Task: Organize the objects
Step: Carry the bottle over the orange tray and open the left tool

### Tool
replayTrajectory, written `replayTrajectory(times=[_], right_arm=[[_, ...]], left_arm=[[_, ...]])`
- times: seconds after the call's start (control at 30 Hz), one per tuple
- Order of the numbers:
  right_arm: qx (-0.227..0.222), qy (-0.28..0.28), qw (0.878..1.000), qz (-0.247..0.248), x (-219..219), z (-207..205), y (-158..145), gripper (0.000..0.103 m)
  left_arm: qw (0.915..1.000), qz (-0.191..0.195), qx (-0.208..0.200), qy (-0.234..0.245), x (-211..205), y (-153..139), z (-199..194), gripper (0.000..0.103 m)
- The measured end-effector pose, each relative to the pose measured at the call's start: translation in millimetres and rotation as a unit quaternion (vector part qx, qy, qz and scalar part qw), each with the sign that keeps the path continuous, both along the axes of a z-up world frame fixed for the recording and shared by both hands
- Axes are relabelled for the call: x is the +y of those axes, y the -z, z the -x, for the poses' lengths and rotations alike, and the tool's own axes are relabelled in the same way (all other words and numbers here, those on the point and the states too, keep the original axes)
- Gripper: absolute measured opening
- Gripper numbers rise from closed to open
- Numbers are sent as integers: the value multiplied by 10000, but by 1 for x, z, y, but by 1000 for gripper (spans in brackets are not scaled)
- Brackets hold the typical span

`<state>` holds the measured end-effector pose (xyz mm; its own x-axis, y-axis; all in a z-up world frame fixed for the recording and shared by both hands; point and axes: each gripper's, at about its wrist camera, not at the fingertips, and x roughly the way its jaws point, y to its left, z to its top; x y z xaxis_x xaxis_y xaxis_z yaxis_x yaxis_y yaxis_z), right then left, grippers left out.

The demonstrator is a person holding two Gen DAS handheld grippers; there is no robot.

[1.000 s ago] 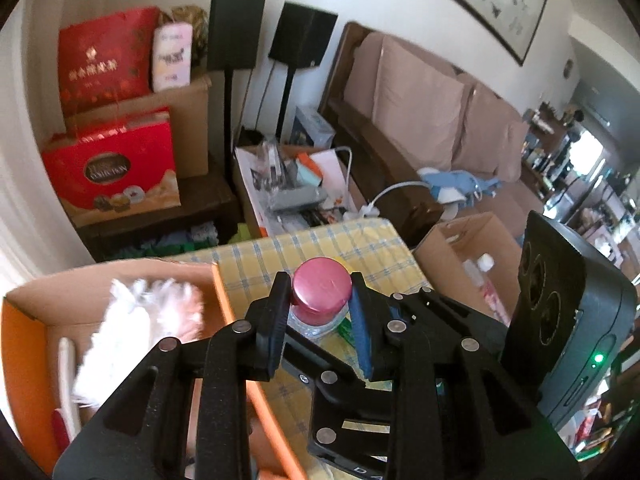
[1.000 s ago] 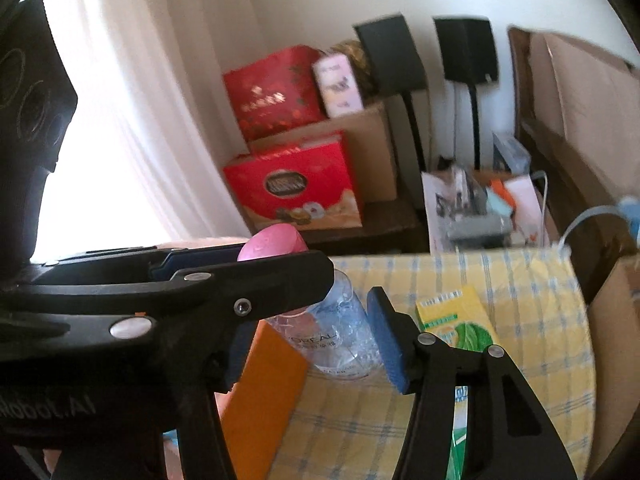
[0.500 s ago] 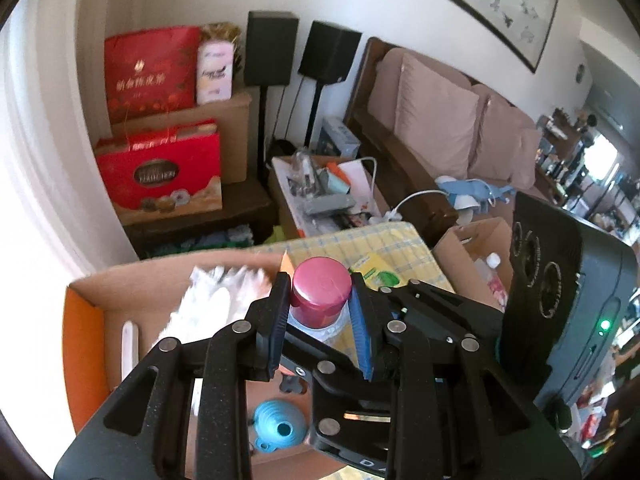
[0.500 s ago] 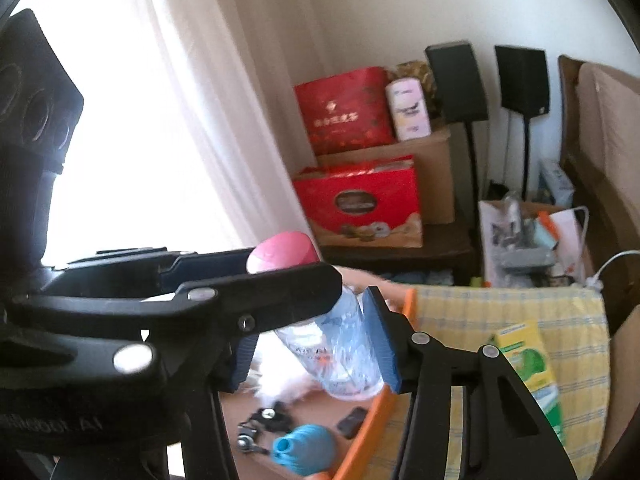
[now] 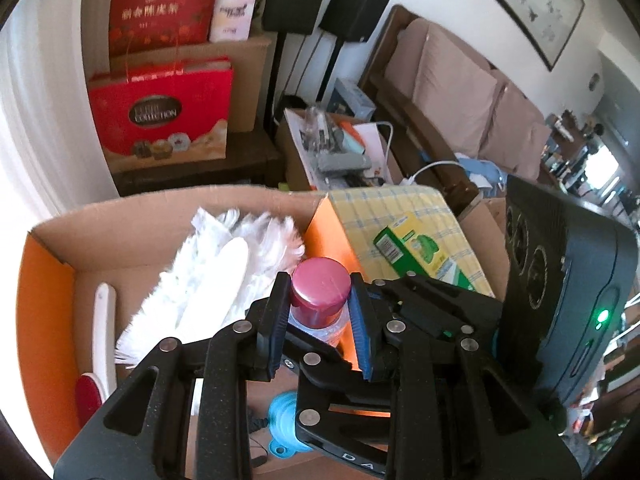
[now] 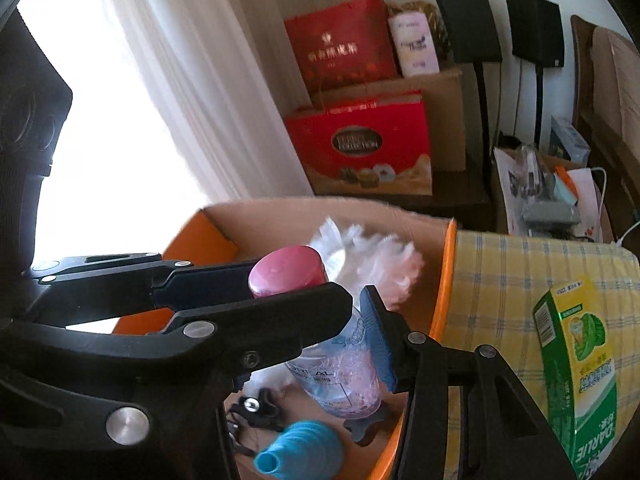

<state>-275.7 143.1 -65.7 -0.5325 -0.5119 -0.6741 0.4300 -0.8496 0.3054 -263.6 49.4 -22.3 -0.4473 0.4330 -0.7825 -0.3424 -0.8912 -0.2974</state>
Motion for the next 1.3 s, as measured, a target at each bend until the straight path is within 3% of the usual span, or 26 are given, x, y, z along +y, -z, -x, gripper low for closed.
replayTrajectory(times=[0.1, 0.23, 0.33, 0.4, 0.63, 0.7, 0.77, 0.83, 0.93, 1.0, 1.3], right_arm=[[-258, 51, 9994, -207, -1, 6, 8, 51], [-124, 47, 9984, -549, -2, -1, 8, 57], [-106, -35, 9982, -591, 1, -9, 5, 63], [-51, -36, 9979, -641, 2, -14, 2, 73], [27, 32, 9991, -424, 24, -42, -13, 79], [18, 68, 9993, -358, 30, -46, -15, 79], [38, 141, 9994, -311, 37, -49, -19, 79], [60, 189, 9994, -283, 43, -51, -22, 79], [124, 253, 9994, -223, 55, -54, -28, 79], [175, 335, 9990, -246, 62, -58, -32, 79], [214, 951, 9947, -339, 114, -68, -39, 83]], left_arm=[[9999, 67, -83, -33, 2, 10, 7, 26], [9999, -40, -151, -63, -1, 18, 13, 26], [9994, -153, -224, -226, -8, 19, 18, 26], [9990, -173, -233, -343, -13, 20, 23, 26], [9967, 58, -340, -733, -23, 33, 48, 31], [9956, 155, -348, -857, -24, 36, 52, 50], [9937, 320, -351, -1015, -23, 41, 55, 62], [9922, 399, -390, -1112, -24, 45, 56, 62], [9924, 166, -441, -1140, -30, 44, 51, 64], [9922, -40, -424, -1173, -35, 37, 45, 77], [9940, -427, -136, -1002, -39, -4, 9, 94]])
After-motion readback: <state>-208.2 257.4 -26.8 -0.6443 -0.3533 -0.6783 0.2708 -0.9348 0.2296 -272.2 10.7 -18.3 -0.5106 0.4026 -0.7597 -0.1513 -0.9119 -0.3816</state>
